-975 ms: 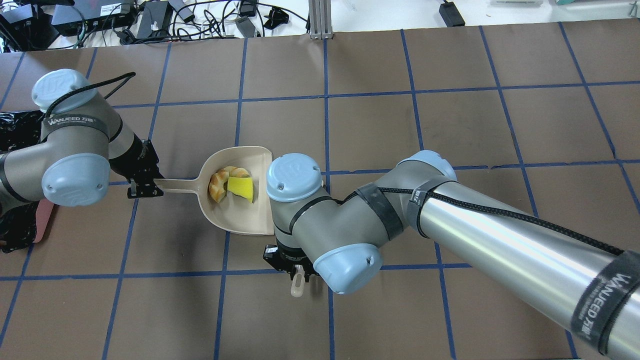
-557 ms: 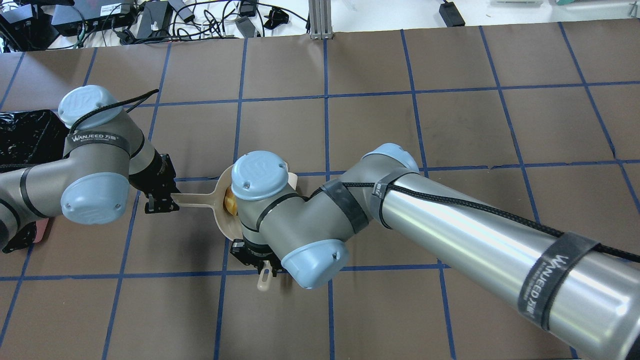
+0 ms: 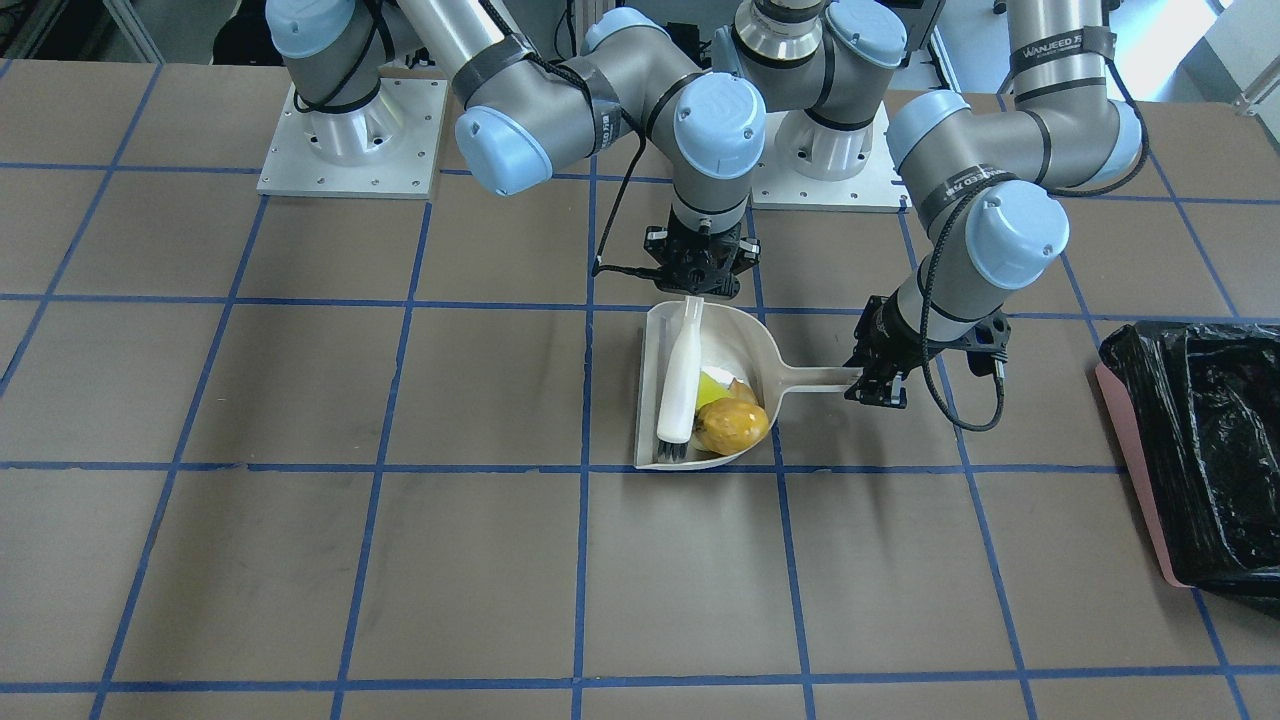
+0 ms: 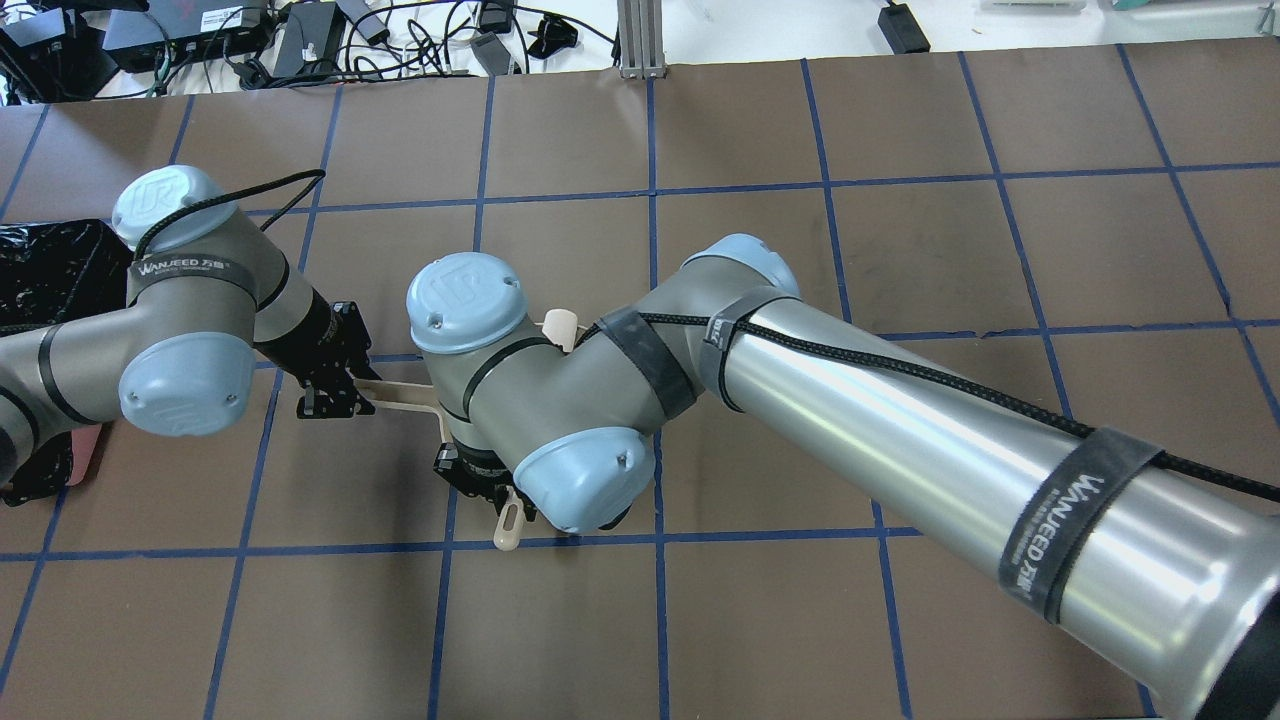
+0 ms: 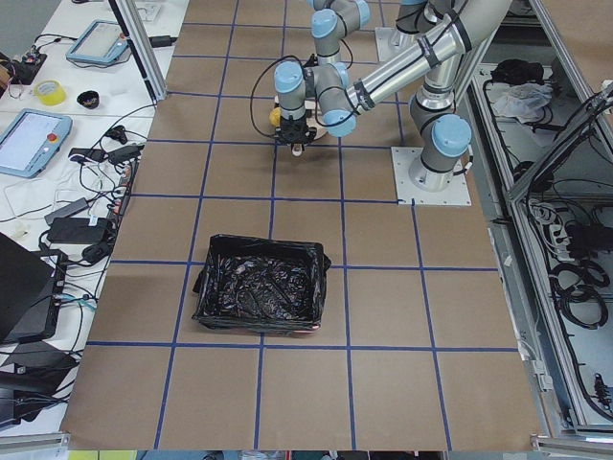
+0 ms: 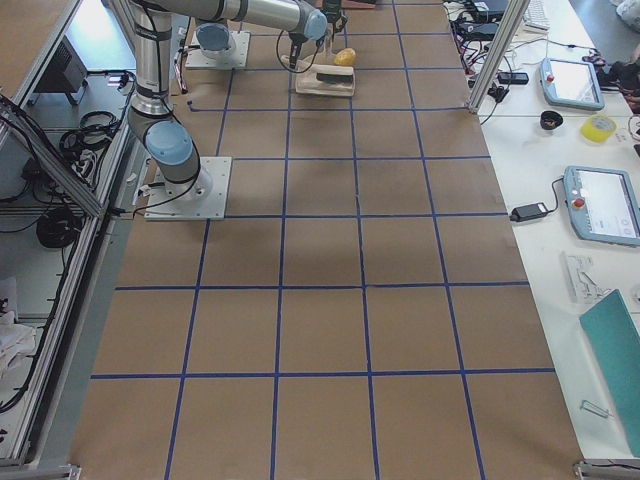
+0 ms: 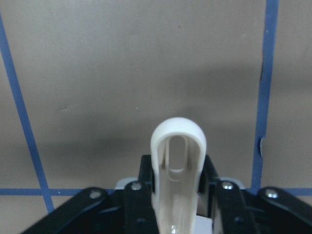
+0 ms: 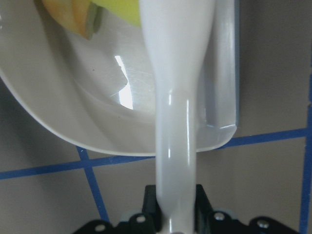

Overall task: Sweep and dump trash into bin
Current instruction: 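Sweep the yellow potato into the dustpan with the right gripper's brush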

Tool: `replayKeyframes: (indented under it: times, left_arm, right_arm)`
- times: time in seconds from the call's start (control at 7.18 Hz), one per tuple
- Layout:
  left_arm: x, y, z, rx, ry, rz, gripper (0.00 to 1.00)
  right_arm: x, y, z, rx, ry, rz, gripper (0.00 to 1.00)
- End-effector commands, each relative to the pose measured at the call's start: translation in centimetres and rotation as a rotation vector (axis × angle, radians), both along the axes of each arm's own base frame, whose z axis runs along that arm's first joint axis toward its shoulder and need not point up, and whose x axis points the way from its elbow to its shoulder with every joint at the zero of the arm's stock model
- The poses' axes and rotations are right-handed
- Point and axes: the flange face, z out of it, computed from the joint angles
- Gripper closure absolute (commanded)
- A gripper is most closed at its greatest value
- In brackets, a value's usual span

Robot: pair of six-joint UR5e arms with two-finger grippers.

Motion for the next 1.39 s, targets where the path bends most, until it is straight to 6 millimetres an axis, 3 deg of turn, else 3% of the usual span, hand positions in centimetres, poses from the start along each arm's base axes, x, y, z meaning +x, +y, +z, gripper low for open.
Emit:
replayKeyframes:
  times: [0.0, 0.42, 0.7, 0.98, 1.25]
  left_arm:
    - [0.4, -1.7, 0.3, 0.021, 0.074, -0.046, 1.0]
    - [1.4, -2.6, 0.7, 0.01, 0.068, -0.033, 1.0]
    - [1.5, -2.9, 1.2, -0.001, 0.064, -0.034, 1.0]
    - [2.5, -4.4, 3.4, -0.034, 0.058, -0.022, 1.0]
    - [6.7, -6.3, 7.3, -0.064, 0.077, 0.045, 1.0]
  right_arm:
    - [-1.8, 1.0, 3.7, -0.002, 0.023, -0.002, 1.0]
    - [-2.8, 0.4, 3.8, 0.002, 0.046, 0.022, 1.0]
    - [-5.2, 0.5, 6.2, -0.006, 0.094, 0.095, 1.0]
    - [-7.6, -0.4, 8.5, 0.008, 0.087, 0.096, 1.0]
    - [-8.9, -1.7, 9.3, 0.006, 0.101, 0.134, 1.0]
